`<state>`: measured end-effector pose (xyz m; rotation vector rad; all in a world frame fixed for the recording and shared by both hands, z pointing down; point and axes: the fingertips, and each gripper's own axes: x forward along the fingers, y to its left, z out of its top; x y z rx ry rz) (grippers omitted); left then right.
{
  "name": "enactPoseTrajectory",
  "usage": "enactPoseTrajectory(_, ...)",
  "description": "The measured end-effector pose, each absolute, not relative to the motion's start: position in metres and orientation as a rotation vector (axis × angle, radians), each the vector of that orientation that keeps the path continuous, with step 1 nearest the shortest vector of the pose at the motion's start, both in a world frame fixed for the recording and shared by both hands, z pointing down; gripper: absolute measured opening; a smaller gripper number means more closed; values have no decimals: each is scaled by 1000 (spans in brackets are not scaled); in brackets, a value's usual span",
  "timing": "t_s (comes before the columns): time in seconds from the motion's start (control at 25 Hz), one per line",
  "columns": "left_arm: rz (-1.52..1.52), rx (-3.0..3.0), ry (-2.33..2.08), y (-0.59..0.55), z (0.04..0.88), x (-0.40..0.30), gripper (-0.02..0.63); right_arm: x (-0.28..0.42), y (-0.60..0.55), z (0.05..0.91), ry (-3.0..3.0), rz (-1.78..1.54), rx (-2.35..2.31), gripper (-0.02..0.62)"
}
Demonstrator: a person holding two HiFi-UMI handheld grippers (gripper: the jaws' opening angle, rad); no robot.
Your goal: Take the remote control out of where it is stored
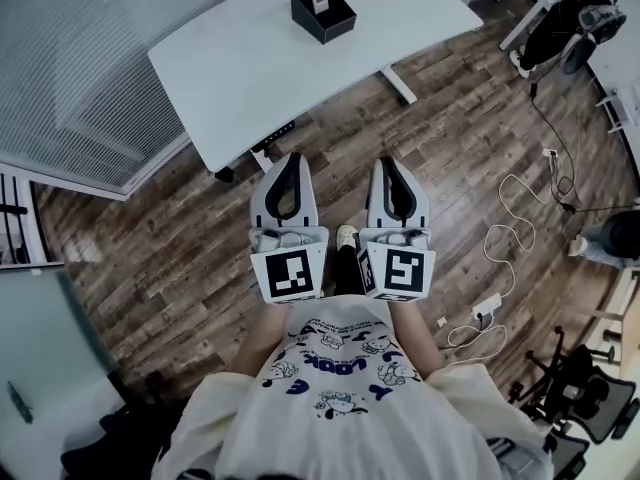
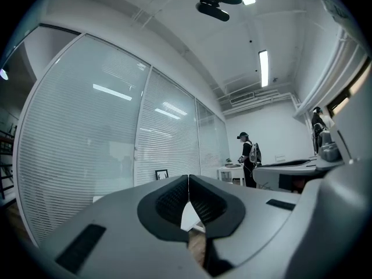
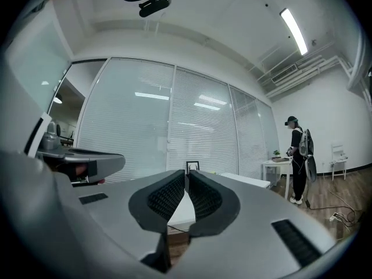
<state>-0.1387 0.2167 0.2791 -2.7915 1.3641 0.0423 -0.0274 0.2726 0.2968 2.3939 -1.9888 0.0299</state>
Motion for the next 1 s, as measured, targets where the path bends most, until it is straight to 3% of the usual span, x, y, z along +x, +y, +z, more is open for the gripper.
enactPoseTrajectory(0.44,72,-2702,1471,150,262,-52,17,57,192,284,-2126,-2,2294,41)
enactPoseTrajectory(1.0,7,-2694,1546,92,279,-3,17,105,130,304,-2171,72,2236,41)
